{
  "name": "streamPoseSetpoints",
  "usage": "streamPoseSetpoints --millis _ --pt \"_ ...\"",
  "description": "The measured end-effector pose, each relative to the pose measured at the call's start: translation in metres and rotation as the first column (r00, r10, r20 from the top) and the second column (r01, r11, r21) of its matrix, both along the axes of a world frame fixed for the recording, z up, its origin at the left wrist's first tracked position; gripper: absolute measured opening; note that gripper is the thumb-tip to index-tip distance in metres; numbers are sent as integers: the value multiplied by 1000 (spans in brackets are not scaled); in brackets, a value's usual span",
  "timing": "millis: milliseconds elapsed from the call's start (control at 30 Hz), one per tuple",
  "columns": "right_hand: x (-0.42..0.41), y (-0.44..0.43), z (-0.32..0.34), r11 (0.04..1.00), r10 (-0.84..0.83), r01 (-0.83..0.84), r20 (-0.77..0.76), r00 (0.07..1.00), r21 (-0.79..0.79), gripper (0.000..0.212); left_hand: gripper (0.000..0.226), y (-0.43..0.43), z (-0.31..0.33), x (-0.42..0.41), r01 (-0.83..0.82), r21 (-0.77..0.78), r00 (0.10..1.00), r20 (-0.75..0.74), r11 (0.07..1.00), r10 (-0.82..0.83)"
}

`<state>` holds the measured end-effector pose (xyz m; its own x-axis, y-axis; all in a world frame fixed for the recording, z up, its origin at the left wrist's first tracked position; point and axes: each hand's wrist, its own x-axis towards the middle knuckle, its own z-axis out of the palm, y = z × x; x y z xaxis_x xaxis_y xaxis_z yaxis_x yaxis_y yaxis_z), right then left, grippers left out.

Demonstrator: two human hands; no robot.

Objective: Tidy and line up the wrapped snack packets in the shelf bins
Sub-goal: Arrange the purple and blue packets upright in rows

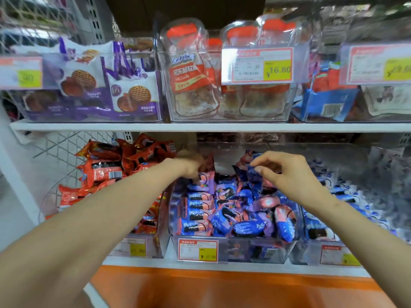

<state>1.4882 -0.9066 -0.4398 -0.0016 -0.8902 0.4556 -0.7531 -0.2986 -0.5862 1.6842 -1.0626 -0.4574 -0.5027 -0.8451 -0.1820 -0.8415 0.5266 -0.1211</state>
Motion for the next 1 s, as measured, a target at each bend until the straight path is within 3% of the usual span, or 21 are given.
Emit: streamPoseSetpoints --millis 233,400,467,533,633,767,1000 --pt "1 0 -5 999 38 -37 -88 995 12 12 52 -5 3 -8 34 -95 991 132 995 -21" --pt "-3 2 -4 999 39 -38 -83 996 6 14 60 3 -1 -11 127 -268 962 268 955 -53" --pt "-4 3 -3 1000 29 -28 -77 997 9 14 70 8 1 -9 150 -291 958 279 945 -66" --pt "-5 5 -2 1000 30 -29 -75 997 7 14 71 20 5 -9 154 -310 976 193 938 -96" --pt "-5 6 -2 1000 31 -31 -81 996 2 14 46 46 1 -18 14 -126 998 -61 992 -22" --pt "-3 6 -2 999 40 -38 -93 995 16 14 49 69 -24 -28 -12 327 998 -49 945 30" --pt "1 4 -3 999 52 -51 -93 994 19 14 46 68 -32 -21 -24 582 950 -240 813 199"
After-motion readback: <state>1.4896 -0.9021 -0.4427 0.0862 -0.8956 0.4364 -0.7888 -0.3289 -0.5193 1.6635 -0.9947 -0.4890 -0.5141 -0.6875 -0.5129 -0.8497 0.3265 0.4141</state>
